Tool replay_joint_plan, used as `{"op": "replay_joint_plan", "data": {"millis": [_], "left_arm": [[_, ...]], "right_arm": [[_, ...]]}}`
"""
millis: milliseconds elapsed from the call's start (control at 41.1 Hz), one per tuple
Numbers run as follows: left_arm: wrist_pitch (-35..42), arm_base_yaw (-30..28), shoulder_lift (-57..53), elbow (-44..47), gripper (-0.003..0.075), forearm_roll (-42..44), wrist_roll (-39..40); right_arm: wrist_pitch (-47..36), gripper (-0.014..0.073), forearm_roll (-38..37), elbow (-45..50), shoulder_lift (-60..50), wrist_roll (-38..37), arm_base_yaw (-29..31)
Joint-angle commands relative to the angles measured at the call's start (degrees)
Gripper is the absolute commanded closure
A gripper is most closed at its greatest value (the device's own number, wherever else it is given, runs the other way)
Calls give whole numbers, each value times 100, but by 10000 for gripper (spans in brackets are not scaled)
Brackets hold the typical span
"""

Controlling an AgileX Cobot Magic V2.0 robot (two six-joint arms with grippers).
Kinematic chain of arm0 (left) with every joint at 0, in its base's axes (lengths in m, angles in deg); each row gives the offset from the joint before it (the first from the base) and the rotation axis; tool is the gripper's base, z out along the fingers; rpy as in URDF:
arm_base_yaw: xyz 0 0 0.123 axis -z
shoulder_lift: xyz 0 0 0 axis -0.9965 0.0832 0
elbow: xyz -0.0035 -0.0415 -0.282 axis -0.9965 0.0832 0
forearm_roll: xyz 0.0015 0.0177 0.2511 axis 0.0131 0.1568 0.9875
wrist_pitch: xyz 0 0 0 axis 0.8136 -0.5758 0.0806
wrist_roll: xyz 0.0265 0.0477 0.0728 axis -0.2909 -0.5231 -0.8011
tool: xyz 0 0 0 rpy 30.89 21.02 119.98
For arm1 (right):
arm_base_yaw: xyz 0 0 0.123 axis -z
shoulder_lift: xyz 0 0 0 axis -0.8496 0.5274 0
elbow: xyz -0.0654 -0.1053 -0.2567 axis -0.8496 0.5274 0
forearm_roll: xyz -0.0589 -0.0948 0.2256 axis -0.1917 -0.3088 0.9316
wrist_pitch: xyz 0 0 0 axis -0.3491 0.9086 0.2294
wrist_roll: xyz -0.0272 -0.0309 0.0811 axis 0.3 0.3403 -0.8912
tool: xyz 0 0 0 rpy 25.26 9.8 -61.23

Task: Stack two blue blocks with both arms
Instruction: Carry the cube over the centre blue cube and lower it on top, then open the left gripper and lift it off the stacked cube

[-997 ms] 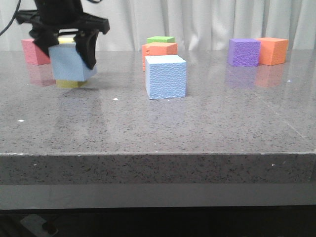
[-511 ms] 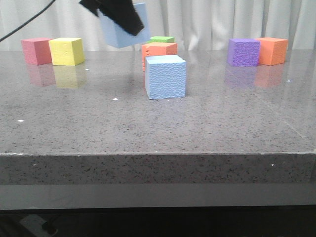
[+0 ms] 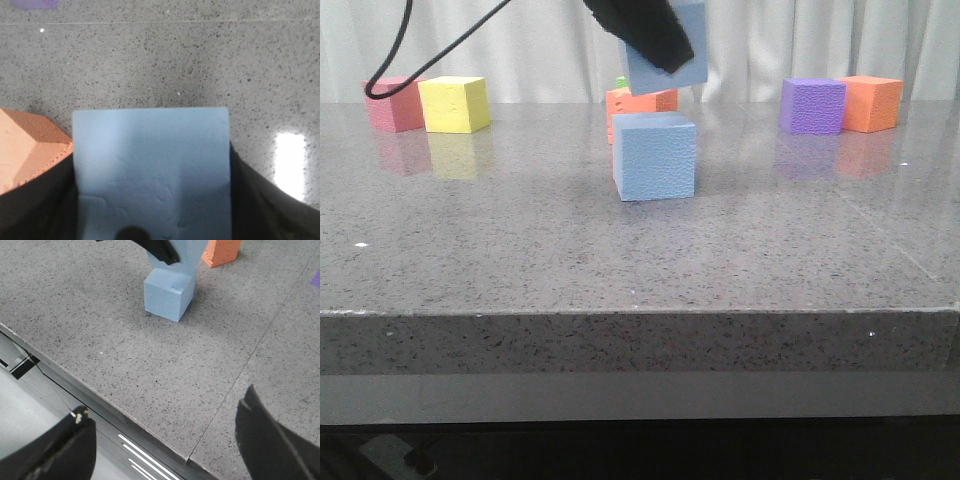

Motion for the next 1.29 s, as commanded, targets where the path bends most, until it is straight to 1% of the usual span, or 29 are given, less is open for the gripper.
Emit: {"op": "replay_joint_plan", "data": {"millis": [0,97,195,535,706,949,997,1070,1265], "left_arm": [[231,47,-221,-181,321,84,-61],[34,47,-168,-181,321,283,-61],[-60,36,-157,-181,321,258,-61],[-35,36,-157,-181,321,-51,-61],[-98,36,-157,-181,321,-469,-61],[-145,13,-157,-181,321,-66,494],[-177,-20,-157,-181,318,-76,493],[-177,-19,-157,-181,293,-88,545],[-177,-19,-157,-181,159,-88,652]], "right_arm": [[-354,8,7,-131,-24,54,46],[-354,8,7,-131,-24,54,46],[-354,8,7,-131,-24,54,46],[-354,8,7,-131,-24,54,46],[-354,8,7,-131,-24,54,46],[-354,8,7,-131,-24,54,46],[-354,8,7,-131,-24,54,46],[-354,8,7,-131,-24,54,46],[-354,8,7,-131,-24,54,46]]}}
